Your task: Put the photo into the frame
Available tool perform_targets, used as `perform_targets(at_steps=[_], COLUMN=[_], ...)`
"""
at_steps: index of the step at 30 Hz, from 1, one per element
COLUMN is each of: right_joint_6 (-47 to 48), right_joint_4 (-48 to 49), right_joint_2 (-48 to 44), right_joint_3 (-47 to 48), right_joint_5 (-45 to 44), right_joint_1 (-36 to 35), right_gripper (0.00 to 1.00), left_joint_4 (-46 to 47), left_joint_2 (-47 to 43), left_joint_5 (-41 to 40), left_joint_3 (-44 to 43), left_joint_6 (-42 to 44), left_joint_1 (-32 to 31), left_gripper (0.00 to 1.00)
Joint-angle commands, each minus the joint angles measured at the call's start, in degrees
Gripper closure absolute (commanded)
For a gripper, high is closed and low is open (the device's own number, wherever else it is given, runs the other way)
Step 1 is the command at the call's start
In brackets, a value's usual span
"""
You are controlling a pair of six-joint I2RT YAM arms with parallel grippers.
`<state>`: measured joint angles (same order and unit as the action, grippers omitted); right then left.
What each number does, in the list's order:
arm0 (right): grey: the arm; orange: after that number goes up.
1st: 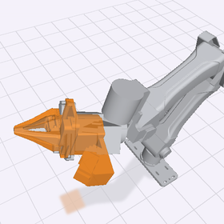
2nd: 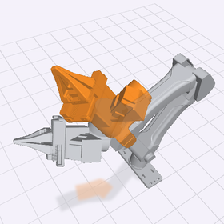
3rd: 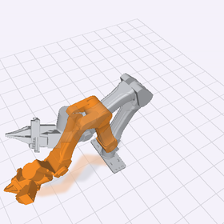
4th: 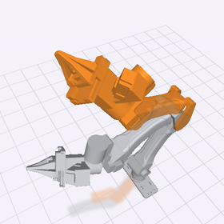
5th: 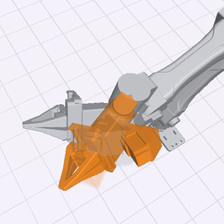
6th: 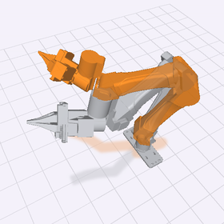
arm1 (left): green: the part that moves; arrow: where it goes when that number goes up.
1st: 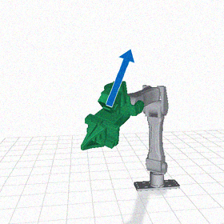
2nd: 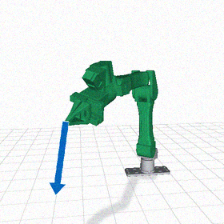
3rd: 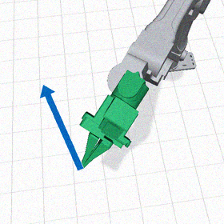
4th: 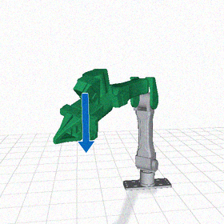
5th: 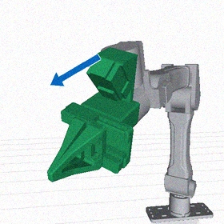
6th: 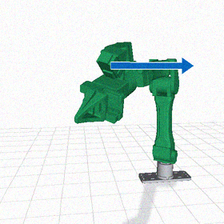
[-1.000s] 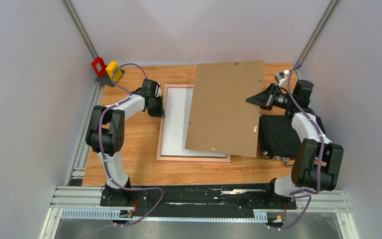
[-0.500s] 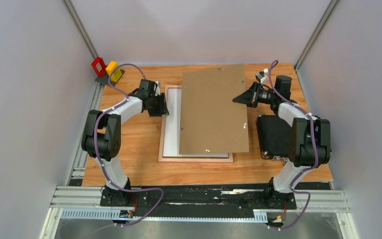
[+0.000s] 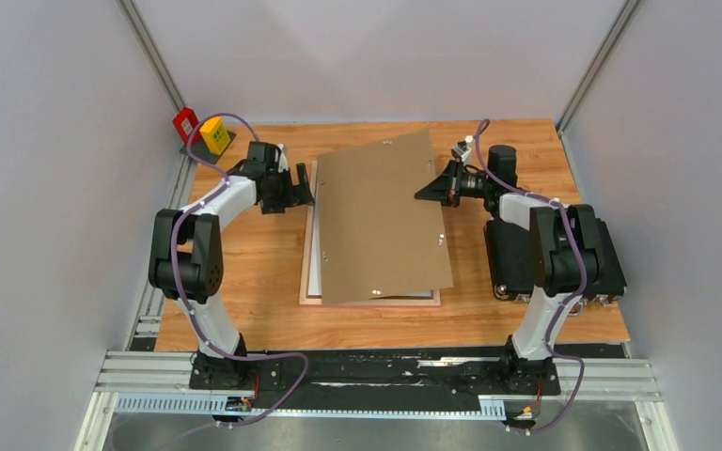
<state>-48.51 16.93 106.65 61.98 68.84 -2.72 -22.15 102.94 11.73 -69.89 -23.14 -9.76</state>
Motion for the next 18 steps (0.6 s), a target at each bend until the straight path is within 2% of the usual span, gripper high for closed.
perform_targets(at_steps=[1, 8, 18], right_joint_6=[-5.25, -11.67, -15.01], right_joint_4=[8.17, 15.96, 20.14], right_joint_2=[1.57, 4.54, 6.87], right_joint_3=[2.39, 1.81, 0.81], right_joint_5=[1.91, 0.16, -3.88], right_joint_1=[-1.63, -2.38, -3.96], right_gripper=[1.00, 1.00, 1.00], left_joint_4=[-1.72, -2.96, -3.25], left_joint_2=[-3.48, -5.95, -7.33], left_joint_5=[0.49, -1.36, -2.80], left_joint_3=[-4.09, -3.15, -2.58], left_joint_6=[2.37, 5.01, 6.26], left_joint_1=[2.45, 4.65, 5.39], left_gripper=[0.00, 0.00, 0.00])
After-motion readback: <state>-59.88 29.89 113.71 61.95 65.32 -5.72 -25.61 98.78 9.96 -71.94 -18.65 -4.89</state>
